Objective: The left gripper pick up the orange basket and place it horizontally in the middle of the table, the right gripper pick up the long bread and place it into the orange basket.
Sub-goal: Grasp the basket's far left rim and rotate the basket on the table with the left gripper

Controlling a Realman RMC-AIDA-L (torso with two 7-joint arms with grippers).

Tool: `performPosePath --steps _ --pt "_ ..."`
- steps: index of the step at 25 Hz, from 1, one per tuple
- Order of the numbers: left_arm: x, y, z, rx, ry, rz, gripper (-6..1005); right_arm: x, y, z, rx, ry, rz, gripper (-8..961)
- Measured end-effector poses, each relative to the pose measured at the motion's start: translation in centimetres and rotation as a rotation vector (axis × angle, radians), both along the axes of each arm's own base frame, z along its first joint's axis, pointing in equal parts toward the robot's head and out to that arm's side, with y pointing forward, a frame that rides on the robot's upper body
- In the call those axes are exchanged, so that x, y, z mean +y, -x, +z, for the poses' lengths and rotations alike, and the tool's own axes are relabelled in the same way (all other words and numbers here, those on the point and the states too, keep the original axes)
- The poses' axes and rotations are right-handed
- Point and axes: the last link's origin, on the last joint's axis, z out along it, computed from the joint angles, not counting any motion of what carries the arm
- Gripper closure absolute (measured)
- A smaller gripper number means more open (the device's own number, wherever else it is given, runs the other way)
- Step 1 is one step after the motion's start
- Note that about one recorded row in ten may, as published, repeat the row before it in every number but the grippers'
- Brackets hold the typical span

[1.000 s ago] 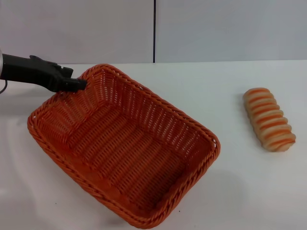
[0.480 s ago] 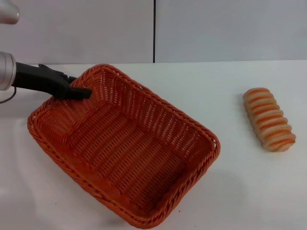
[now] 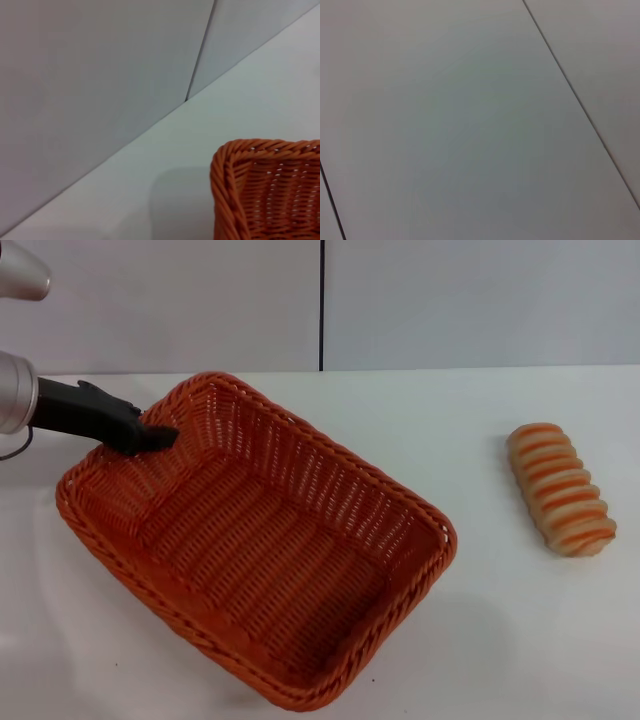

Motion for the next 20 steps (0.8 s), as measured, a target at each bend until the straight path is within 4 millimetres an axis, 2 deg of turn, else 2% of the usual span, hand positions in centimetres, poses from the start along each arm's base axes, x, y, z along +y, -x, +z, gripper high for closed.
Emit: performPosePath --steps 4,10,14,20 --pt "0.0 -0.2 0.0 -0.005 0.003 -0.006 758 0.0 0.0 0.0 0.000 0.000 -0.001 215" --pt "0.1 -0.5 0.0 -0.016 0.002 0.002 796 0.0 -0.1 0.0 0.002 -0.001 -0.005 215" --pt "0.1 -1.3 0.7 -0.054 -0.013 0.021 822 0.0 -0.2 0.0 0.004 -0.002 -0.010 215" --pt "-0.8 -2.8 3.6 -0.246 -0.046 0.068 827 0.0 -0.2 0.0 0.005 -0.002 -0.011 215"
